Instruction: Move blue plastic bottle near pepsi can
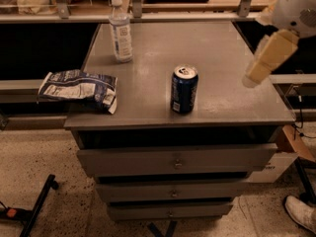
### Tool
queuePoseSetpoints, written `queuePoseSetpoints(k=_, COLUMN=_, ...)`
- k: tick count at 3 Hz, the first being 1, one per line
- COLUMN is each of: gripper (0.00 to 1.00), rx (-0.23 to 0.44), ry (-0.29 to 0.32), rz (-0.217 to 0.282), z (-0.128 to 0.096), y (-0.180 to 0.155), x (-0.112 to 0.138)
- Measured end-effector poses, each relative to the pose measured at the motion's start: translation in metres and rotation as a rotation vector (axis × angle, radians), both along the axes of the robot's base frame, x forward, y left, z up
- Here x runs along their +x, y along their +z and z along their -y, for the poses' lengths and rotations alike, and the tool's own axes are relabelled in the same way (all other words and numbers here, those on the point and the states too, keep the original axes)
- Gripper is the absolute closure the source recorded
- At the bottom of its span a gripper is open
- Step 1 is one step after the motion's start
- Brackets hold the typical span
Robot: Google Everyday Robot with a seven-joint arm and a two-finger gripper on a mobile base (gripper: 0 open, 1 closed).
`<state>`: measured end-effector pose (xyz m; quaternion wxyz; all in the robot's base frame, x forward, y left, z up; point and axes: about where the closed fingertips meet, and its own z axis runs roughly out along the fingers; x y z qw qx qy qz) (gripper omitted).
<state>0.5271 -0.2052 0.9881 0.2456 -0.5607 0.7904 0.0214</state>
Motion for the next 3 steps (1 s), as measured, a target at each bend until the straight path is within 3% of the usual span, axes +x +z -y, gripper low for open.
queuePoseSetpoints(k=1, gripper=0.0, rx=0.093, ry=0.007, rz=0.062, z=-0.027, y=0.015, x=0.049)
queuePoseSetpoints(k=3, gripper=0.0, rx=0.313, ry=0.021, rz=0.217, z=-0.111, y=0.028, x=0.113)
